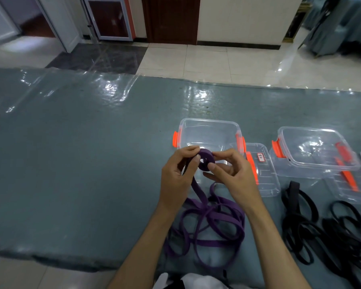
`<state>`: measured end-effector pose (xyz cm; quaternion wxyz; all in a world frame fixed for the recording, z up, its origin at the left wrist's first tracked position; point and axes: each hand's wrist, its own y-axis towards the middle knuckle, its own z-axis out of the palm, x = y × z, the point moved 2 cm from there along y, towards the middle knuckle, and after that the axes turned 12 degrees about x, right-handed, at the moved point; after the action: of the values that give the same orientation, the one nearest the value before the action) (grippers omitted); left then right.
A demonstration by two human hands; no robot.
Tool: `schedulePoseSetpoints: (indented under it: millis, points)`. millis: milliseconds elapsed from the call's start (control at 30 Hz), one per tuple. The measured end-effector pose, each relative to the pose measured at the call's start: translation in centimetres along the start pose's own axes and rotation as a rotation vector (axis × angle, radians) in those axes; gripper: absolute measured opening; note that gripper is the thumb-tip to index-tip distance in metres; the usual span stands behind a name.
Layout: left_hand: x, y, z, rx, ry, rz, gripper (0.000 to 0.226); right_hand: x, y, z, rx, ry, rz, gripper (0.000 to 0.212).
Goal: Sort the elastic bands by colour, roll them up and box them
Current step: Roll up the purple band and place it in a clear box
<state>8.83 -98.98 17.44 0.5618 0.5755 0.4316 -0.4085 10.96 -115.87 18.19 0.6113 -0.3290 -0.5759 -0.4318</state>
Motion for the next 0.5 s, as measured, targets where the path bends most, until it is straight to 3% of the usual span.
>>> schedulePoseSetpoints:
  millis: [167,333,500]
  points:
    - [-0.2,0.1,-0.5,0.06,0.027,-0.027,0.033,0.1,-0.2,-0.3,-0.019,0.02,-0.018,0.038]
    - [-0.4,0.0,-1.0,0.032,-0.026,-0.065,0.043,0.9,0.1,-0.8,0.012,-0.248,-0.008,0.038]
    - [-0.6,-0.6,0.3,-0.125,-0.05,-0.009,0.022,1.0,0.9,-0.5,0.011,-0.16,0.043,0.042]
